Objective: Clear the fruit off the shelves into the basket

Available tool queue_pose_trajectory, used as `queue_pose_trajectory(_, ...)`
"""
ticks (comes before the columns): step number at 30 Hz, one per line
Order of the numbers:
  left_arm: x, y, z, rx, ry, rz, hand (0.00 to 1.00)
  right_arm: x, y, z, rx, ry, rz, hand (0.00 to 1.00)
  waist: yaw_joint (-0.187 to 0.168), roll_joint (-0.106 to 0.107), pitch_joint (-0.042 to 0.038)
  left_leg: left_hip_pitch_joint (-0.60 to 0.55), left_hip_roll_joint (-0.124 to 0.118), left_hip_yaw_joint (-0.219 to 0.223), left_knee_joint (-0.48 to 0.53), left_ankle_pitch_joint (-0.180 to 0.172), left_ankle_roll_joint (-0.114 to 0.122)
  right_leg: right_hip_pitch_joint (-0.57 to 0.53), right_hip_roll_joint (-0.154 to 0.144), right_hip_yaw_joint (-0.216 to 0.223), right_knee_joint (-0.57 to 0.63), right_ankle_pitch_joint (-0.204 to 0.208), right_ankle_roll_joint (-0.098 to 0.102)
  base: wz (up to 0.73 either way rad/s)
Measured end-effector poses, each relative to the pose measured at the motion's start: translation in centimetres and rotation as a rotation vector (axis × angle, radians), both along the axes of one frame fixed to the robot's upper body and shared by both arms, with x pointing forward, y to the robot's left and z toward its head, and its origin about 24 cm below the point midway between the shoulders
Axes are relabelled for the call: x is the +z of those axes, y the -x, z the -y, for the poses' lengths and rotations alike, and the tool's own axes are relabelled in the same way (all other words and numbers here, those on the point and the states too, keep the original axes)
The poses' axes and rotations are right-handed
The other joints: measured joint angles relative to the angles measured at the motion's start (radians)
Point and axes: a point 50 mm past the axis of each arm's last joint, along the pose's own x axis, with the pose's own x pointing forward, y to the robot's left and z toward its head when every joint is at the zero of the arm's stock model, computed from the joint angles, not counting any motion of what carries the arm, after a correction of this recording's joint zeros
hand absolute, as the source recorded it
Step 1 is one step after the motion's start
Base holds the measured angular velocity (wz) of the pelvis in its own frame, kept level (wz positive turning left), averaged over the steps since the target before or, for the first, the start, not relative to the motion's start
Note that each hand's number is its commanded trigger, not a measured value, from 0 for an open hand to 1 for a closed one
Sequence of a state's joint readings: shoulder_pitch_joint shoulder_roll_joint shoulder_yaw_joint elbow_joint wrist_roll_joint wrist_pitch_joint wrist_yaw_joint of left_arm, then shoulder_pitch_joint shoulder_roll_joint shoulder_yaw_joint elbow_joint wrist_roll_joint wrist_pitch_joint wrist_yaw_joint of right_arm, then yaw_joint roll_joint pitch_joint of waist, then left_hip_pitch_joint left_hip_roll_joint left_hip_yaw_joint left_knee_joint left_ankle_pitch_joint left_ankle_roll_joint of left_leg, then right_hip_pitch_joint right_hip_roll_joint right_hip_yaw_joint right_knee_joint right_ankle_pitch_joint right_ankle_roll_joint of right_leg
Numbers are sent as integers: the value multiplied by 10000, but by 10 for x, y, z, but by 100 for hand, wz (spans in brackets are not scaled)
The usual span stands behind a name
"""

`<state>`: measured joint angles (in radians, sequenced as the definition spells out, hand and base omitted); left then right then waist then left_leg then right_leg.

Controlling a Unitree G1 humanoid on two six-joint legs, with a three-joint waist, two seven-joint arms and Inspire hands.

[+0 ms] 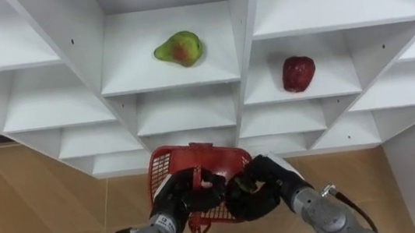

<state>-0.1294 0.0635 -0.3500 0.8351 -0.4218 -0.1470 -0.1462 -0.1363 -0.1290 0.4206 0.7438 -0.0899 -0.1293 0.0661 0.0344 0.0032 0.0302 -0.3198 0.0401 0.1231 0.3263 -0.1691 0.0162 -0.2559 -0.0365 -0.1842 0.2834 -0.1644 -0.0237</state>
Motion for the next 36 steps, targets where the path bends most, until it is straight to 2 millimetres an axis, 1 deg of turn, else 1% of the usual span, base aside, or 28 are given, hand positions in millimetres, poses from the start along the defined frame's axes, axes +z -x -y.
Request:
queue_pose_trajectory(3,0,0,1,-39,27,4,100,-1,1,0,-43,11,-70,100,-12,-6,-6,-6,-1,16,9,19,15,2,-57,-39,-3,3,-5,0)
queue_pose_trajectory(13,2,-1,5,-397,156,118,100,-9,7,5,-179,164,-493,100,-11,-8,-28,-3,-5,62,13,33,31,-36,-97,-48,64,2,1,0)
queue_pose_trajectory(17,2,0,7,-512,394,80,100,-9,6,4,-294,-9,-514,100,-17,-12,-50,9,-7,72,26,43,45,-34,-113,-43,98,2,1,0)
queue_pose_trajectory(20,2,1,8,-578,669,57,100,-7,4,3,-633,-578,-557,100,-22,-35,-76,19,-9,71,43,52,56,-18,-122,-52,109,3,1,0)
queue_pose_trajectory(24,2,2,10,-631,745,27,100,-4,2,1,-1035,-1285,-603,100,-20,-39,-75,61,-11,69,56,61,67,29,-134,-86,103,5,2,0)
queue_pose_trajectory(36,2,2,12,-689,846,15,100,-4,2,1,-1082,-1269,-608,100,-9,-44,-70,163,-16,53,10,62,66,125,-133,-88,64,3,5,0)
